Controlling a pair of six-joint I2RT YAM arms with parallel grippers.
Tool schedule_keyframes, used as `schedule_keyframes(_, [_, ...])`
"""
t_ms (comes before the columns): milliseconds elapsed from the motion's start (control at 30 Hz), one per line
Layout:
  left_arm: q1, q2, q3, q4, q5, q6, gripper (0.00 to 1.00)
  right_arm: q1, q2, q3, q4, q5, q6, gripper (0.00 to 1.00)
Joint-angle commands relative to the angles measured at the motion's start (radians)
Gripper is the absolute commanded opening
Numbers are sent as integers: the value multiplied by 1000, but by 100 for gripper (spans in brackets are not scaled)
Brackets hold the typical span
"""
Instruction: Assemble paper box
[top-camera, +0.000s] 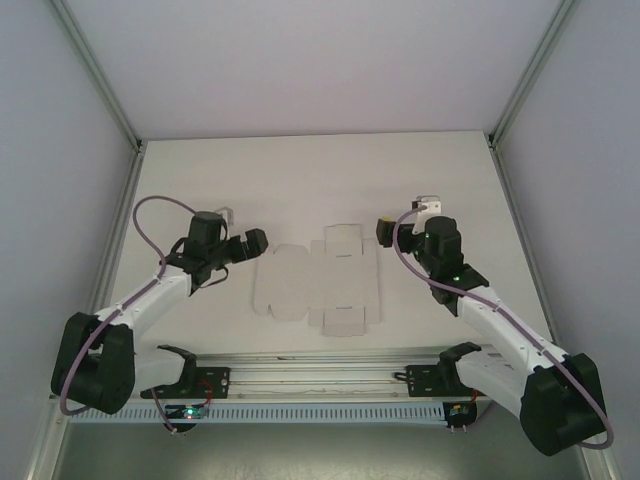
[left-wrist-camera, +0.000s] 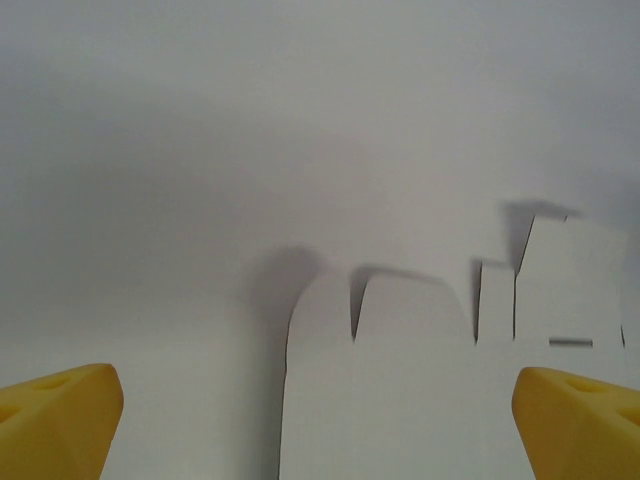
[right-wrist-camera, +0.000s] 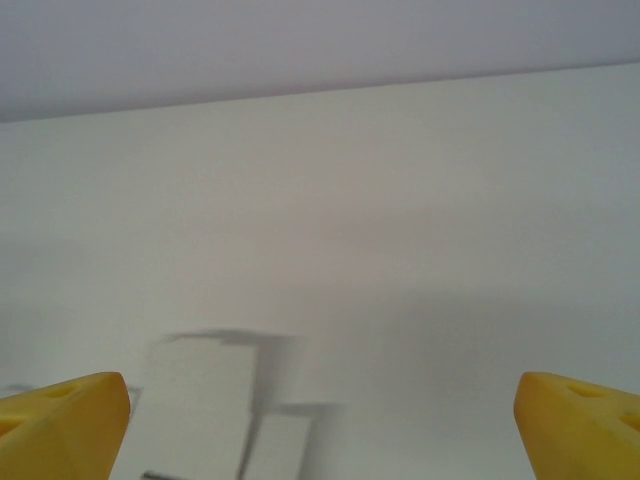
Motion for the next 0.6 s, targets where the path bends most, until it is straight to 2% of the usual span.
schedule_keyframes(0, [-1, 20, -32, 48, 164, -106, 100, 50, 7, -19, -37, -119, 38, 98])
schedule_keyframes(167, [-1, 5, -38, 4, 171, -72, 100, 93, 95, 10, -48, -164, 41, 98])
schedule_keyframes(300, [-1, 48, -53, 39, 264, -90, 100, 95, 115, 1, -3, -219, 58, 98])
schedule_keyframes(567, [-1, 212, -21, 88, 344, -130, 100, 104, 219, -15, 160, -472, 141, 98])
